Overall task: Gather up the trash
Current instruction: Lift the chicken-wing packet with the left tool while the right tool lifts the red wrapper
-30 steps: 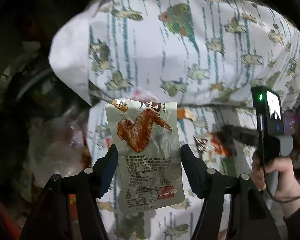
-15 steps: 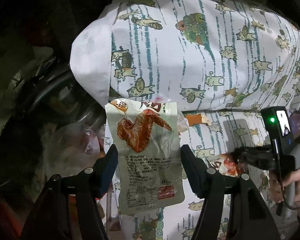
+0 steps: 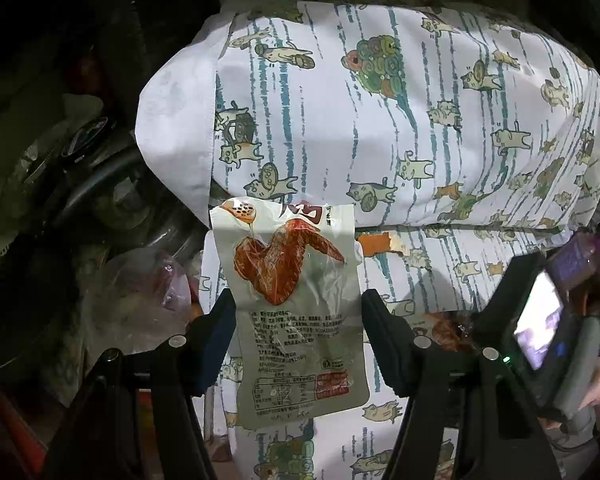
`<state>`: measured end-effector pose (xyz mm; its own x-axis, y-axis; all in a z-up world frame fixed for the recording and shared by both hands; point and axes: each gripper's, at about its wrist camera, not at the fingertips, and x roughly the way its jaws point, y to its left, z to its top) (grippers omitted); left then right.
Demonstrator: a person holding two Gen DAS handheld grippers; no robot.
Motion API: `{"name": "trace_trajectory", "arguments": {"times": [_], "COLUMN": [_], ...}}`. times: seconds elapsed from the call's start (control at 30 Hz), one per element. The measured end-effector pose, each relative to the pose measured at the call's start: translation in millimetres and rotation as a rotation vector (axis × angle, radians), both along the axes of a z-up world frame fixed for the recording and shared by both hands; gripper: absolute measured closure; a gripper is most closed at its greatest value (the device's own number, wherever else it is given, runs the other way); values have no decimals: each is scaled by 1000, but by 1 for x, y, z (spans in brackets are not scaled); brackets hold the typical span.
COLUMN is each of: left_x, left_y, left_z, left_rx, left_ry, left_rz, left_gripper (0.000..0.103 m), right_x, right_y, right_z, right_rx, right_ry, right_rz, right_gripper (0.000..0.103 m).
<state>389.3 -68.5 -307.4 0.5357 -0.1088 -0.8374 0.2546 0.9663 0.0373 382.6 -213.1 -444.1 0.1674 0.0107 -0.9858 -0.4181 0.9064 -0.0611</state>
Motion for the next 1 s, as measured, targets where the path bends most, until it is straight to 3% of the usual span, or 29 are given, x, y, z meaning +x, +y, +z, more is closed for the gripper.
{"name": "trace_trajectory", "arguments": {"times": [0.13, 0.33, 0.5, 0.63, 0.77, 1.0], "left_x": [2, 4, 4, 3, 3, 7], "left_y": [1, -1, -4, -3, 4, 22], "left_z": [1, -3, 0, 8, 11, 14], "left_rx": [-7, -21, -35, -51, -96, -150], "left_ry": [5, 25, 26, 5, 24, 35], "left_rz": [4, 11, 8, 12, 19, 65], "left_gripper": [38, 38, 38, 38, 38, 38], "right_x": [13, 53, 72, 70, 54, 25], "right_y": [2, -20, -39, -44, -42, -45], "right_z": [-2, -9, -3, -1, 11, 32], "right_rx": [-54, 120, 201, 171, 144, 132], "right_ry": [-59, 38, 42, 11, -48, -112], "right_rz": [-13, -205, -314, -343, -287, -302], "right_gripper": [20, 19, 19, 33, 49, 54]}}
